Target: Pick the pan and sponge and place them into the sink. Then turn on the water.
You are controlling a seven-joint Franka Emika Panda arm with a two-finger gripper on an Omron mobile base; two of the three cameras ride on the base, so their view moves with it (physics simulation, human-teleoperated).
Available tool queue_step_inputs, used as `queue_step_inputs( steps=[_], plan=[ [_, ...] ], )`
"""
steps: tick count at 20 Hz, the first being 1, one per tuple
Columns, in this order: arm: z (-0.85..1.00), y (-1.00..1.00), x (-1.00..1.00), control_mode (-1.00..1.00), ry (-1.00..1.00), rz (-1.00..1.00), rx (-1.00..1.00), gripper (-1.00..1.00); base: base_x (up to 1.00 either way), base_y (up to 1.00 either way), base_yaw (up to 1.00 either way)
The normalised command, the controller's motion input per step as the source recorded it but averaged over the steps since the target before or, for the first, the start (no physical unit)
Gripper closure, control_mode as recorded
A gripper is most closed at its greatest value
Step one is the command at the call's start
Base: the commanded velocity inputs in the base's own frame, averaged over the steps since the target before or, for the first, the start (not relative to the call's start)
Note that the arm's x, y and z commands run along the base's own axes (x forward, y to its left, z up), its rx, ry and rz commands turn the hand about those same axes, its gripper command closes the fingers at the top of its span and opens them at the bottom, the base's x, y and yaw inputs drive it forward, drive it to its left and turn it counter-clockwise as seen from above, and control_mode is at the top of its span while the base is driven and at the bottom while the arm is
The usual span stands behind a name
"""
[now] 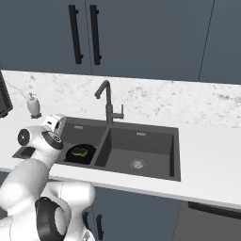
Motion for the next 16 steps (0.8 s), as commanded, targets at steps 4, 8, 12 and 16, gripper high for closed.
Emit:
queue_step_inputs(
  steps=[4, 8, 12, 16],
  plan=[
    [1.0, 0.0, -0.59, -1.0, 0.03, 0.0, 0.06, -1.0, 0.0, 0.0, 0.0],
    [1.0, -0.01, -0.57, -1.0, 0.05, 0.0, 0.07, -1.0, 0.0, 0.0, 0.0],
    [0.61, -0.28, -0.54, -1.0, 0.01, 0.0, 0.1, -1.0, 0.0, 0.0, 0.0],
    [0.24, -0.53, -0.33, -1.0, 0.01, 0.0, 0.14, -1.0, 0.0, 0.0, 0.0]
  ],
)
